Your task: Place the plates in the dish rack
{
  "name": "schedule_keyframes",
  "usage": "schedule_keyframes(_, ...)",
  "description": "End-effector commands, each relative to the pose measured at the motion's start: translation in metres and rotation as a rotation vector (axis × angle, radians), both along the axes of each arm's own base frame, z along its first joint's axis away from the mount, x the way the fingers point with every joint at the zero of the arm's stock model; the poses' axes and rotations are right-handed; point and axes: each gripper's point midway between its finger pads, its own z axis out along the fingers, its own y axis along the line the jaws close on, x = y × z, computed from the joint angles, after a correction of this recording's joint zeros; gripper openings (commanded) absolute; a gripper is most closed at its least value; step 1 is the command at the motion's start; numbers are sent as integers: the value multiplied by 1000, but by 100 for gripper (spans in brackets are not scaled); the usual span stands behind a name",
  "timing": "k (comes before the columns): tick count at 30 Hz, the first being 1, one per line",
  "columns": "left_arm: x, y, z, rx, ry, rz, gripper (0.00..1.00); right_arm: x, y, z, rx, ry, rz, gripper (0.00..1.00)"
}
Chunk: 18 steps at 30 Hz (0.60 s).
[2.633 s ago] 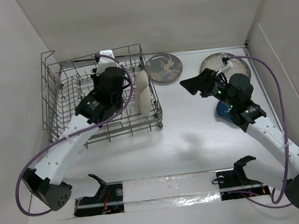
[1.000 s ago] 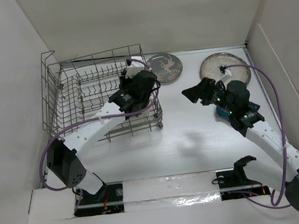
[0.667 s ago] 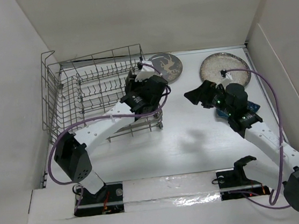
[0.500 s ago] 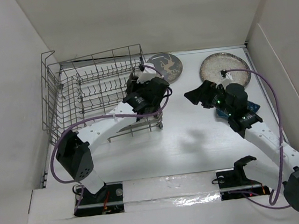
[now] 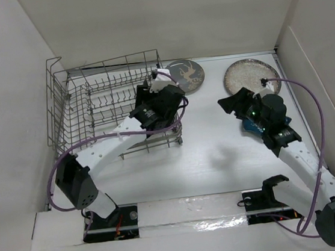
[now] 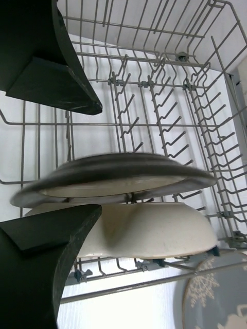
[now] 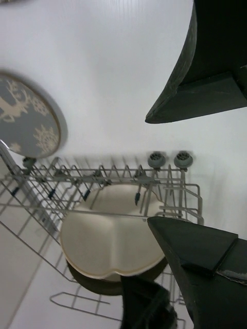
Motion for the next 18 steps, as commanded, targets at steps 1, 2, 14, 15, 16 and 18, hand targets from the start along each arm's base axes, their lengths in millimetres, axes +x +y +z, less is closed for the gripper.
schedule_keyframes(1, -12, 10, 59, -143, -101, -13, 68, 3, -30, -12, -17, 29, -126, 76)
schedule_keyframes(2, -14, 11, 63, -155, -108, -19, 68, 2, -36, -13, -15, 30, -152, 74)
schedule_keyframes(14, -83, 20, 119, -532, -200, -351, 23, -24, -192, -108, -69, 315, -791, 3)
schedule_keyframes(15, -88, 18, 122, -564, -213, -381, 11, -29, -200, -115, -70, 336, -830, 10)
schedule_keyframes(16, -98, 17, 118, -591, -207, -431, 8, -35, -211, -121, -83, 358, -881, 15)
schedule_keyframes(18, -105, 17, 119, -625, -221, -468, 0, -46, -233, -122, -94, 380, -980, 45)
